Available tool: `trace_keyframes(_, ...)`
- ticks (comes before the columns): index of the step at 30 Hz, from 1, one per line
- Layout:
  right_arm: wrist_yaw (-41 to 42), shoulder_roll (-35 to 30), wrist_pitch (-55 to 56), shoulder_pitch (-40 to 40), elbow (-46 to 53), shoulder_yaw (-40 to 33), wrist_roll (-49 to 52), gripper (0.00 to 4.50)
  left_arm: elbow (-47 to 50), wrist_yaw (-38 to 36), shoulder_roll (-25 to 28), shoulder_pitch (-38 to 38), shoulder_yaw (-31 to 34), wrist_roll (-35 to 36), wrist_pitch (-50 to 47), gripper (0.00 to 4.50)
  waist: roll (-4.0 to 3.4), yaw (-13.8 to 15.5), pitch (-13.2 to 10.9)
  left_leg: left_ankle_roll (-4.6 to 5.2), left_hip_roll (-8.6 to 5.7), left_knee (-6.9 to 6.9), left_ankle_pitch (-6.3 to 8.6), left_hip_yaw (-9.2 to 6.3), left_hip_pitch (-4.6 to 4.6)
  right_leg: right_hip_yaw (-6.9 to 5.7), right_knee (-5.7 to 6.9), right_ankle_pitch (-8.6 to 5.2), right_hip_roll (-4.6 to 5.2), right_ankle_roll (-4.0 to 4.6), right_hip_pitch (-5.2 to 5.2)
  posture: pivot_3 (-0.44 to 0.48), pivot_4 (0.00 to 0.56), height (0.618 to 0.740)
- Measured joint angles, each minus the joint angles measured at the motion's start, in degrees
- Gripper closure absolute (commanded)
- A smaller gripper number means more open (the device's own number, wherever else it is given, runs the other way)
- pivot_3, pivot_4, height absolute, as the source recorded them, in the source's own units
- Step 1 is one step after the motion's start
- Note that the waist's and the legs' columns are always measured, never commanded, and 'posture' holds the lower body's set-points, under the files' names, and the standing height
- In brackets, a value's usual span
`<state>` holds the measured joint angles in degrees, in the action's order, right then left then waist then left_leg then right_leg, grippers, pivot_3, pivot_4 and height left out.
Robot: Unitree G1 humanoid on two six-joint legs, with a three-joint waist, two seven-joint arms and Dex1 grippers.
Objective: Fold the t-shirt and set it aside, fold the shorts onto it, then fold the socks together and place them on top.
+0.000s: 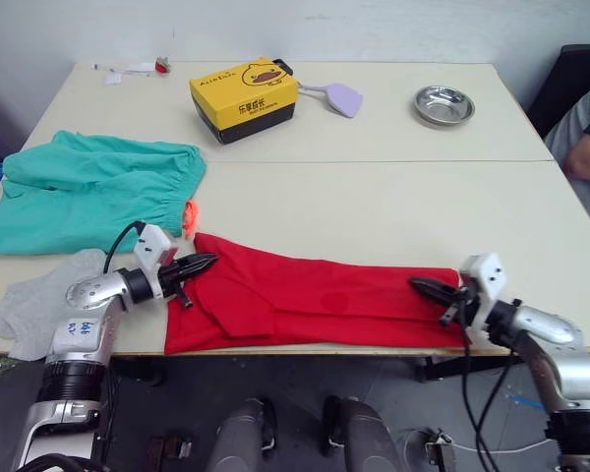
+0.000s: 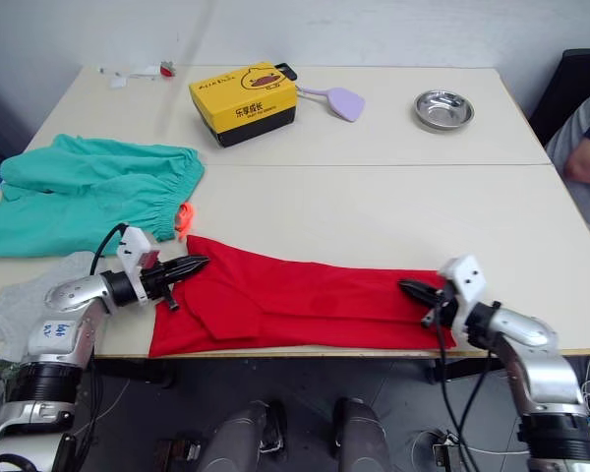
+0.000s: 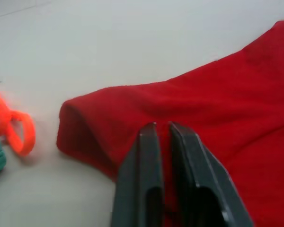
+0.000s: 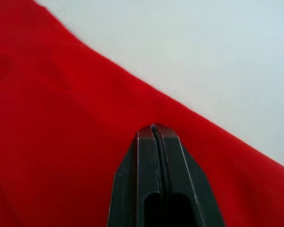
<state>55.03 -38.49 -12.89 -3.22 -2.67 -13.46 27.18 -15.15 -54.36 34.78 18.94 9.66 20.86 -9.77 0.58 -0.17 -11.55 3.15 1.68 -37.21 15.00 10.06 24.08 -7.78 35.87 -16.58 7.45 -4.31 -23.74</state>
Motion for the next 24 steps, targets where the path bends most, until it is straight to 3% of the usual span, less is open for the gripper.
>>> trace_keyframes(3, 7.62, -4.4, -1.03, 4.52, 4.27, -4.03, 5.38, 3.34, 8.41, -5.13, 2.79, -3.75, 3.29, 7.67, -4.91, 2.47, -0.01, -0.03, -0.01, -0.02, 0.03, 0.06, -0.01, -0.04, -0.02, 0.01, 0.0, 0.0, 0.0, 0.01, 0.01, 0.0, 0.15, 0.74)
trace_keyframes(5, 12.83, -10.14, -2.03, 8.26, 6.22, -6.99, 6.79, 2.68, 15.51, -10.49, 8.52, -7.9, 4.78, 11.33, -7.7, 1.86, -0.02, -0.33, -0.01, -0.03, 0.02, 0.06, 0.01, -0.01, -0.04, 0.04, -0.02, -0.01, 0.0, 0.01, 0.02, 0.0, 0.15, 0.74)
trace_keyframes(8, 18.61, -20.2, -6.03, 11.03, 1.05, -11.71, 6.67, 1.6, 21.19, -18.25, 17.16, -15.7, 11.18, 14.47, -9.09, 0.86, -0.05, -0.91, -0.02, 0.03, 0.0, 0.08, 0.08, 0.0, -0.18, 0.06, -0.13, -0.02, 0.03, 0.05, 0.11, 0.0, 0.15, 0.74)
trace_keyframes(10, 20.22, -23.4, -6.08, 10.05, -3.83, -12.73, 4.75, 0.91, 21.69, -20.46, 18.81, -17.68, 14.42, 14.8, -8.65, 0.24, -0.05, -1.06, -0.02, 0.2, 0.06, 0.2, 0.21, -0.03, -0.41, 0.04, -0.36, -0.03, 0.0, 0.14, 0.28, 0.0, 0.15, 0.74)
trace_keyframes(11, 20.66, -23.56, -5.15, 8.17, -5.52, -11.85, 3.63, 0.6, 21.74, -20.78, 18.84, -18.43, 15.22, 14.89, -8.42, 0.0, -0.05, -1.1, -0.02, 0.19, 0.08, 0.29, 0.24, -0.05, -0.46, 0.04, -0.46, -0.1, -0.01, 0.25, 0.28, 0.0, 0.15, 0.74)
trace_keyframes(13, 20.99, -23.38, -3.53, 3.81, -7.62, -8.33, 1.62, 0.05, 22.18, -21.23, 18.78, -20.92, 15.75, 15.0, -8.45, 0.0, -0.1, -1.39, -0.03, 0.18, 0.04, 0.49, 0.24, -0.03, -0.39, 0.14, -0.57, -0.21, 0.0, 0.46, 0.29, 0.0, 0.15, 0.74)
trace_keyframes(24, 18.39, -18.74, -17.37, -23.53, -12.37, 11.85, -5.49, 0.05, 30.66, -18.46, 12.48, -27.92, 16.08, 17.02, -8.39, 0.0, -0.22, -1.59, -0.1, -0.67, 0.04, 0.93, -0.14, 0.03, -0.41, 0.09, -0.19, -0.31, -0.09, 0.47, -0.13, 0.0, 0.15, 0.74)
